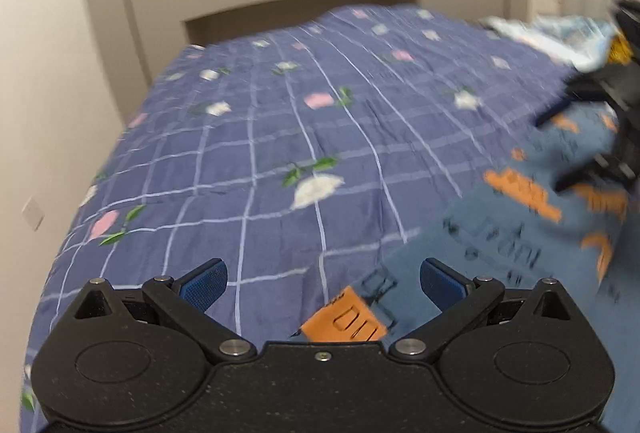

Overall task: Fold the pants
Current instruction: 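Move both tools toward the pant leg hems, then grasp the hem of one pant leg with the left tool while the right tool grasps the other hem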

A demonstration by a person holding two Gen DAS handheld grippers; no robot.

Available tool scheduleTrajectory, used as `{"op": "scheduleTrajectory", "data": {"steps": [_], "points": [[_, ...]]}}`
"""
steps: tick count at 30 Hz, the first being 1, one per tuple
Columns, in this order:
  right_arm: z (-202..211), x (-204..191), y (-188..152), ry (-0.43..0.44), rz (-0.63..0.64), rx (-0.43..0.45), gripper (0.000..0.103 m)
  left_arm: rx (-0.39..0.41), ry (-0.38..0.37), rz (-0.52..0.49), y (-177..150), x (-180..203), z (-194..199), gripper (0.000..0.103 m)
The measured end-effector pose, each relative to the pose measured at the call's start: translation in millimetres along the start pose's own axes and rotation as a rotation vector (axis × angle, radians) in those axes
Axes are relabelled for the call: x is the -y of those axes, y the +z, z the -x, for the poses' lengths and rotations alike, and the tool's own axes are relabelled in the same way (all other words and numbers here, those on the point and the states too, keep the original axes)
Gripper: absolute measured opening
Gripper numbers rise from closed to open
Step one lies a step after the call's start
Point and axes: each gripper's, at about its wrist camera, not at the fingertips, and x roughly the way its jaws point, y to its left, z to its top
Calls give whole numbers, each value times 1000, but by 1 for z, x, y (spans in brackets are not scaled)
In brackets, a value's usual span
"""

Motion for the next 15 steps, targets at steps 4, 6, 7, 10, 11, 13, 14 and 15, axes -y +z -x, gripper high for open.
{"op": "scheduleTrajectory", "data": {"steps": [4, 6, 7, 10, 11, 13, 14, 15], "points": [[-30, 16, 6, 40, 1, -51, 87, -86, -43, -55, -7, -11, -19, 103], [-40, 21, 7, 52, 9, -68, 83, -136, -68, -39, -8, -18, -27, 102], [-43, 22, 8, 62, 9, -75, 81, -162, -78, -22, -9, -22, -32, 102], [-49, 26, 8, 83, -1, -91, 80, -247, -89, 20, -8, -31, -44, 103], [-51, 28, 9, 93, -8, -94, 78, -270, -96, 37, -8, -34, -47, 103], [-50, 29, 8, 110, -13, -101, 73, -279, -114, 57, -9, -39, -49, 103], [-50, 28, 9, 115, -13, -104, 71, -280, -118, 59, -9, -40, -49, 103], [-50, 28, 8, 118, -13, -107, 70, -282, -120, 60, -10, -41, -49, 103]]}}
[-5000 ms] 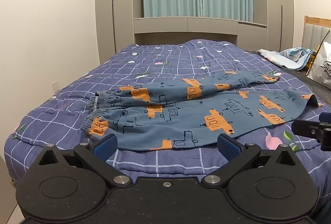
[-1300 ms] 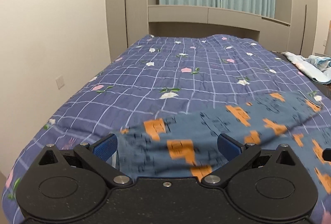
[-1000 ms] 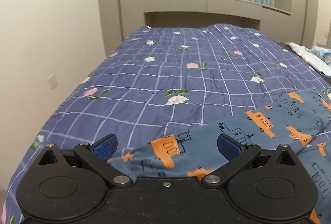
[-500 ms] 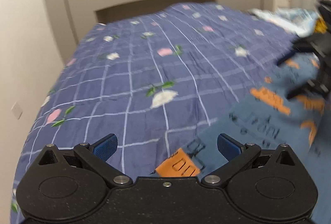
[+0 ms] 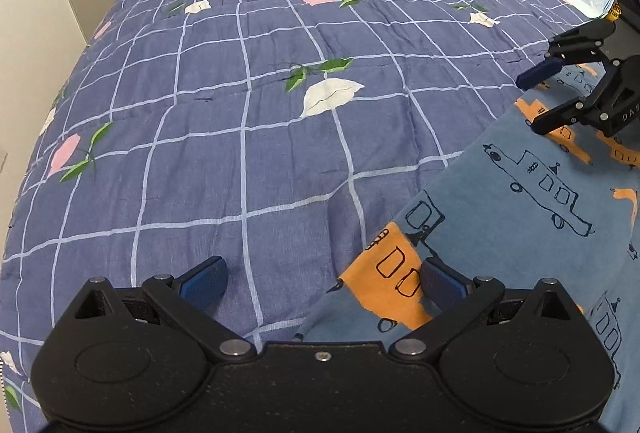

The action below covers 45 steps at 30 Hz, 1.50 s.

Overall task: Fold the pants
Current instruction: 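Grasp the hem of one pant leg with the left tool while the right tool grasps the other hem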

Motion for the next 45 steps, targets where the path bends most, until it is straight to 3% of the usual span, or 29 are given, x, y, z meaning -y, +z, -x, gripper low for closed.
{"op": "scheduleTrajectory", "data": {"steps": [2, 4, 7, 9, 10, 11, 14, 18, 23, 28, 35, 45], "points": [[0, -1, -1, 15, -12, -2, 58, 2, -3, -2, -1, -1, 1, 102], [2, -3, -2, 20, -14, 1, 47, 4, -28, 3, -3, -1, 5, 92], [5, -9, -2, 11, -7, -4, 24, 1, -81, 41, -2, -3, 11, 69], [8, -13, -1, 1, -2, -8, 13, -5, -111, 51, -2, -4, 14, 35], [9, -16, -1, -11, 10, -9, 9, -7, -113, 56, -1, -4, 16, 27], [10, -19, -1, -25, 22, -9, 7, -6, -114, 61, -1, -4, 18, 12], [14, -28, 2, -67, 43, -2, 4, 8, -122, 77, -1, -5, 24, 1], [21, -36, 8, -139, 57, 31, 2, 82, -82, 133, 5, -6, 38, 0], [35, -33, 29, -241, 19, 138, 2, 208, -25, 225, 17, -14, 54, 0], [32, -31, 37, -269, 10, 151, 2, 228, -2, 247, 17, -13, 53, 0], [55, -46, 16, -281, 2, 216, 2, 296, -19, 245, 2, 0, 74, 0], [132, -108, -37, -334, 1, 354, 2, 441, -26, 124, -39, 56, 152, 0]]}}
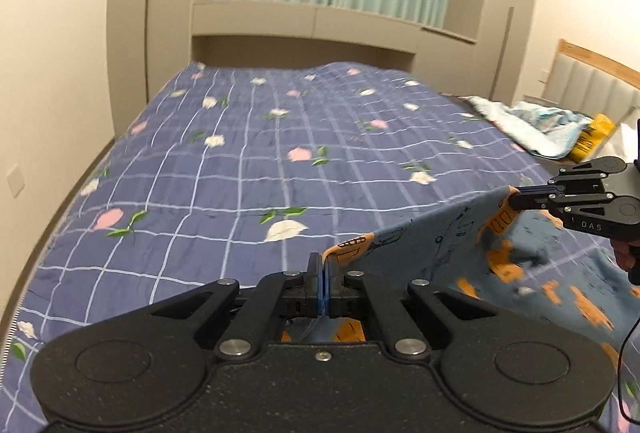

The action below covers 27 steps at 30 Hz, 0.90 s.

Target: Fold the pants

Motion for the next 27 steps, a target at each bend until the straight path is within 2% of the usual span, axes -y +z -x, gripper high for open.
{"op": "scheduleTrajectory", "data": {"steps": [8, 13, 21, 27], "points": [[77, -39, -34, -28, -20, 60, 2, 2, -40, -95, -38, 38, 58, 0], [105, -66, -64, -48, -14, 59, 2, -34, -59, -141, -76, 54, 73, 0], [111, -98, -112, -65, -24, 14, 2, -115, -38, -224, -137, 73, 66, 0], [118, -108, -127, -65, 1, 17, 2, -126, -21, -266, -148, 76, 69, 0]]}}
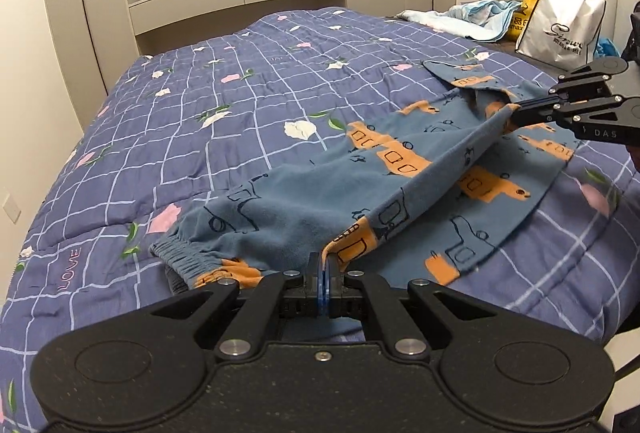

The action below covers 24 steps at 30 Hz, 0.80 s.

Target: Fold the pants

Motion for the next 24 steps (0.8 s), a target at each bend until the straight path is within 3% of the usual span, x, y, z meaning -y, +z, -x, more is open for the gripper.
{"op": "scheduleTrajectory", "data": {"steps": [7, 13, 16, 18, 19, 21, 22, 24], "points": [[6, -13, -4, 22, 59, -20, 2, -37, 10, -24, -9, 5, 0, 0], [-2, -19, -21, 45, 47, -69, 2, -67, 6, 14, -20, 6, -9, 1], [-3, -18, -26, 48, 26, -75, 4, -68, -1, 49, -19, 7, -8, 13], [-1, -17, -27, 52, 7, -68, 12, -64, 0, 79, -17, 10, -6, 34], [1, -16, -28, 55, -3, -61, 21, -57, -6, 91, -15, 13, -4, 42], [5, -14, -30, 55, -24, -52, 37, -24, 1, 118, -12, 20, 0, 69], [8, -12, -31, 52, -36, -47, 46, -4, 6, 133, -9, 25, 2, 72], [15, -8, -34, 40, -65, -37, 52, 19, -9, 157, -3, 34, 2, 81]]}}
